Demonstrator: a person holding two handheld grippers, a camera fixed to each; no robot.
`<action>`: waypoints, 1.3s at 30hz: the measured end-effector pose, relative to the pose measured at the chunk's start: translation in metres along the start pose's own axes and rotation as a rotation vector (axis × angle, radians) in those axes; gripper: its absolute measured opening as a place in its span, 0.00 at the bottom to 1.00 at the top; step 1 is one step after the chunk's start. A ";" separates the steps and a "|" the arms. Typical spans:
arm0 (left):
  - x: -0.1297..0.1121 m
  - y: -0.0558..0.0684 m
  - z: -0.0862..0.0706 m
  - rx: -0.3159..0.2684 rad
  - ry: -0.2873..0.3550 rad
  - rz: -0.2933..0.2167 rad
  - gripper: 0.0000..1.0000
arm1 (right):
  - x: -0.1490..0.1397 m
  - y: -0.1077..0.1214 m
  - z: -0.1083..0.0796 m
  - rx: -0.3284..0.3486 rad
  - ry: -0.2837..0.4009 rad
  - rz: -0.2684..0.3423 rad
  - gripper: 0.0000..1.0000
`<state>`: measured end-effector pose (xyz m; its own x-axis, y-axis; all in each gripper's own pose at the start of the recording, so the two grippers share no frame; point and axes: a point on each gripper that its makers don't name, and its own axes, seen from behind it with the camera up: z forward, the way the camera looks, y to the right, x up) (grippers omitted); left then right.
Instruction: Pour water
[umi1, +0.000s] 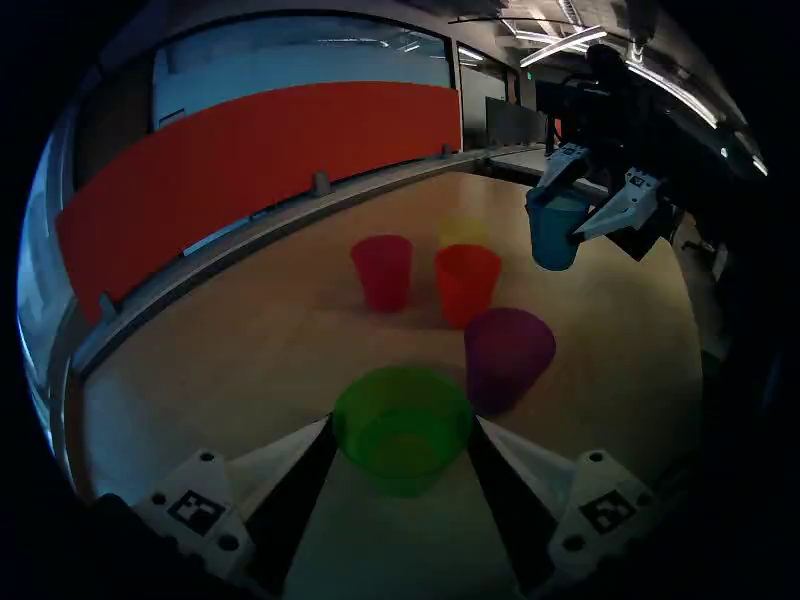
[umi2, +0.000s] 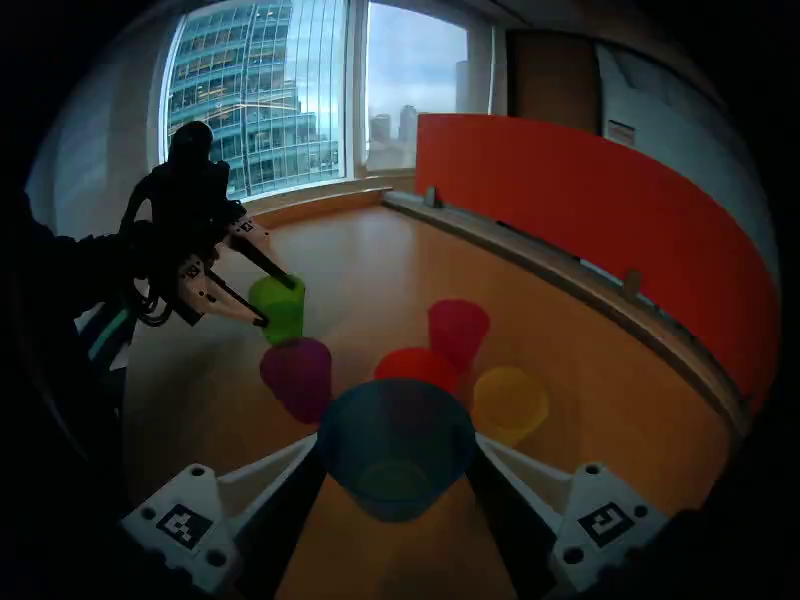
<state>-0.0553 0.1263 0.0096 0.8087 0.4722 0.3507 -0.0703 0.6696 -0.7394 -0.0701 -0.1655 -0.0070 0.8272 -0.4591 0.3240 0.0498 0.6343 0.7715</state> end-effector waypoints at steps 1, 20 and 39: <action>-0.001 0.001 0.001 -0.003 -0.003 0.001 0.87 | -0.002 0.000 0.000 0.000 -0.002 0.000 0.92; -0.015 0.011 0.009 -0.028 -0.023 0.009 0.87 | -0.015 0.000 0.005 -0.006 -0.022 0.012 0.92; -0.025 0.009 0.002 -0.014 -0.009 -0.038 0.89 | -0.022 -0.006 0.007 -0.011 -0.031 0.018 0.92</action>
<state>-0.0774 0.1214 -0.0043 0.8051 0.4521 0.3839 -0.0316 0.6790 -0.7334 -0.0925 -0.1633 -0.0150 0.8101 -0.4668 0.3547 0.0416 0.6493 0.7594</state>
